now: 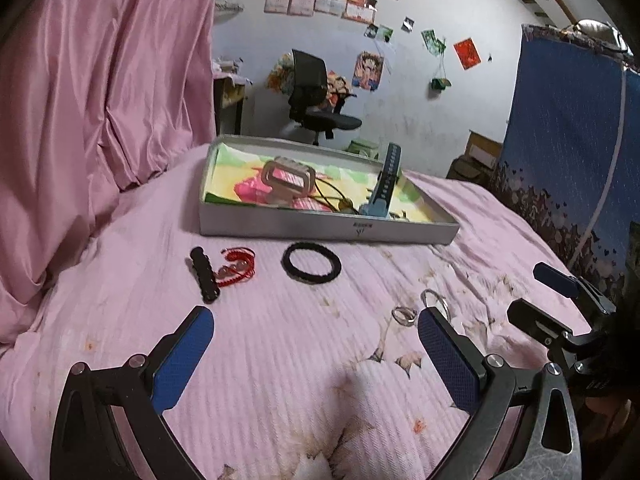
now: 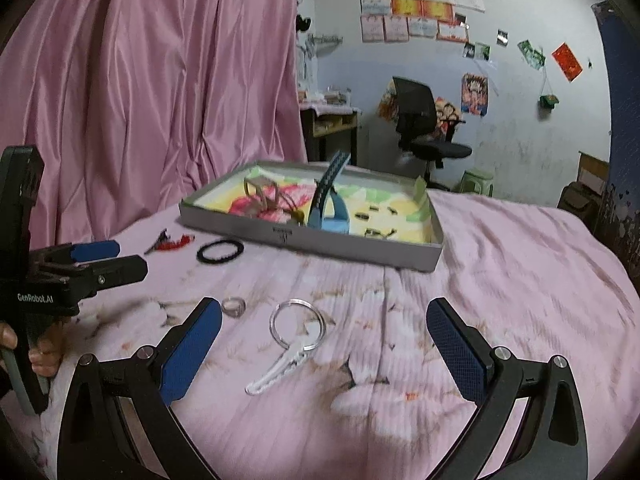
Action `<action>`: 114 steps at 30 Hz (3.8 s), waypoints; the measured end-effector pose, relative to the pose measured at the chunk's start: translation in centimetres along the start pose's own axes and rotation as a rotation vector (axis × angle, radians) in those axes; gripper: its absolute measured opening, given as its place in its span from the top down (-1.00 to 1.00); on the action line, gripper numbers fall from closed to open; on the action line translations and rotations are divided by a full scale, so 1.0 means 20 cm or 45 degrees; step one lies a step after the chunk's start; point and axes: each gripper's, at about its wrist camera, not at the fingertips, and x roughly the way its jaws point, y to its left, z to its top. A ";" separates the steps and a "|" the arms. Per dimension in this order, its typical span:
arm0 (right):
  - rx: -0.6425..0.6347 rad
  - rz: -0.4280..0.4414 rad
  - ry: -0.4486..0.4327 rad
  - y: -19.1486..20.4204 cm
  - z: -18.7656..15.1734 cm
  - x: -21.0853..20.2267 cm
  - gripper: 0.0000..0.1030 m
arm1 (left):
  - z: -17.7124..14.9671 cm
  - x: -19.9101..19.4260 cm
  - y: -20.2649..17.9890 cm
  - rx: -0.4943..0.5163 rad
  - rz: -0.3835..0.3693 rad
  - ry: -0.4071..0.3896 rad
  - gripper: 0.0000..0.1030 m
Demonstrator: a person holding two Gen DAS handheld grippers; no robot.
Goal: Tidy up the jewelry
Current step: 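Withdraw both tools from the tray toward the keyring and small ring, then grasp the white keyring with the right tool while the left tool grasps the small silver ring, then carry the keyring and small ring into the tray and open both tools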
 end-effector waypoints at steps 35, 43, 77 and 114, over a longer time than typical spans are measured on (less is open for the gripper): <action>0.025 0.210 0.389 0.05 -0.13 0.27 0.28 | 0.04 0.39 -0.25 0.155 -0.256 0.392 0.42; 0.023 0.219 0.412 0.06 -0.14 0.30 0.52 | 0.03 0.41 -0.24 0.149 -0.244 0.413 0.62; 0.063 0.216 0.102 -0.04 0.17 0.22 0.78 | 0.24 0.26 -0.16 0.001 -0.152 0.122 0.62; 0.205 0.076 0.459 -0.20 0.35 1.03 0.78 | 0.54 0.84 0.02 -0.086 0.200 0.359 0.61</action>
